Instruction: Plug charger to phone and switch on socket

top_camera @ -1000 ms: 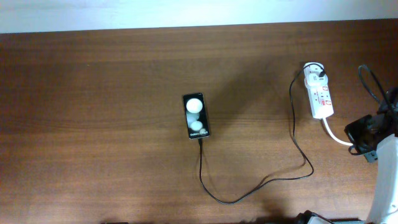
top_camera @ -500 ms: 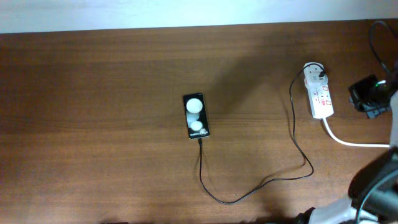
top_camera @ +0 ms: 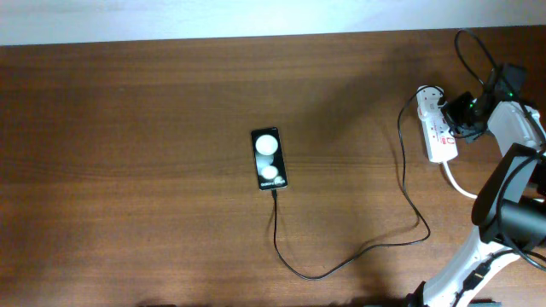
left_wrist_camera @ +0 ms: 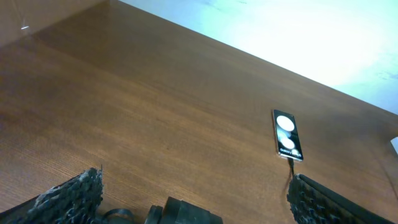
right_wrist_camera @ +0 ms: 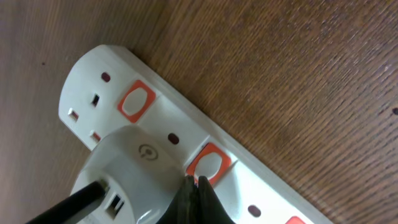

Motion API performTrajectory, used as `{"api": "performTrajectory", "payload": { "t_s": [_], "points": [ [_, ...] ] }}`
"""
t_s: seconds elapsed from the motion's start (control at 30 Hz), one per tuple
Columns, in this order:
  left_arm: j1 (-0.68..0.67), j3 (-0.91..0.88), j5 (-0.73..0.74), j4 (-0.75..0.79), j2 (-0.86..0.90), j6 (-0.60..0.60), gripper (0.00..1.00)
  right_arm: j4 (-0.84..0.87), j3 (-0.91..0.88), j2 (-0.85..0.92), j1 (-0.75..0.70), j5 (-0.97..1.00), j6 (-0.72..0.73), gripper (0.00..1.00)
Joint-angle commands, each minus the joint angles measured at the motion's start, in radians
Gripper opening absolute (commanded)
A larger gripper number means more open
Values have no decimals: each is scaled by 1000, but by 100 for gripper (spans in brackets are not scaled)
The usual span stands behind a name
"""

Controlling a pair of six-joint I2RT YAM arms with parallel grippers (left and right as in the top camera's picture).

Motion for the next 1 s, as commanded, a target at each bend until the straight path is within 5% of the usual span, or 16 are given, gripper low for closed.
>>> {"api": "performTrajectory", "payload": {
  "t_s": [0.0,0.57,0.97],
  "points": [
    [4,5,-7,0,-9,-10,99,23,18,8,16,16,8,4],
    [4,5,-7,0,-9,-10,99,-91,16,75,110,-18,-50,4],
    [4,5,-7,0,-9,-10,99,-200,162,41,-14,76,-76,4]
  ]
}}
